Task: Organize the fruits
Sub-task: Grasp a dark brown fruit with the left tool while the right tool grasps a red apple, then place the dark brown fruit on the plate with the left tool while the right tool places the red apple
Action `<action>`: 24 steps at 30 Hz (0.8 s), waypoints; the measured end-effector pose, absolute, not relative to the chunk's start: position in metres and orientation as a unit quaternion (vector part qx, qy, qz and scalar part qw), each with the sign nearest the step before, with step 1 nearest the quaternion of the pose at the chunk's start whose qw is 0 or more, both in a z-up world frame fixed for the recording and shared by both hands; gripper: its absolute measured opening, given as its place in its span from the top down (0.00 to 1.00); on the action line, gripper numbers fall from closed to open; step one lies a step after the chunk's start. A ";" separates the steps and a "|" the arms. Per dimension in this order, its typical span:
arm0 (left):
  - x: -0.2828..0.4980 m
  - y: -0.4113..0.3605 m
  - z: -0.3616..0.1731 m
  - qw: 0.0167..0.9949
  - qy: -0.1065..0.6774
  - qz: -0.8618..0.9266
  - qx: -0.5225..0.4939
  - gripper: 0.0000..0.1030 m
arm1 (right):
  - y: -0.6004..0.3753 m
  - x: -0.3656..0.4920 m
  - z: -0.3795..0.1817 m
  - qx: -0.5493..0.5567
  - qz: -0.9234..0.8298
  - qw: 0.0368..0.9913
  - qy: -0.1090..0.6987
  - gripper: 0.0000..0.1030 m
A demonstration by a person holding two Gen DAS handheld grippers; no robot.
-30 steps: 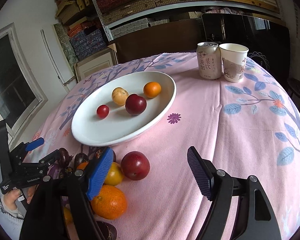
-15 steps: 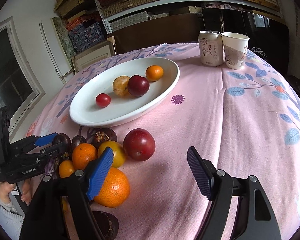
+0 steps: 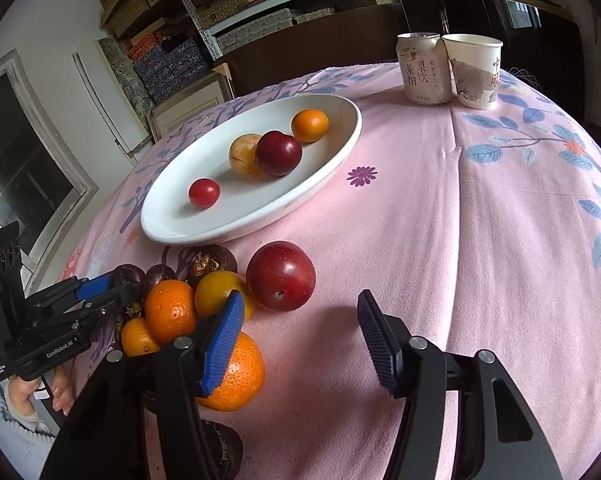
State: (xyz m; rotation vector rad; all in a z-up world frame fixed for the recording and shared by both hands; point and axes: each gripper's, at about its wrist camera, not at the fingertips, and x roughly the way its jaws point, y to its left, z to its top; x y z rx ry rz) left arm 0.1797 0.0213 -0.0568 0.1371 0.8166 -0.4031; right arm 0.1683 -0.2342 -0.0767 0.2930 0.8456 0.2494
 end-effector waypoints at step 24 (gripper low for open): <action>0.170 0.033 -0.028 0.919 0.347 -0.183 0.037 0.70 | -0.240 0.169 -0.059 0.170 0.130 0.904 0.369 0.65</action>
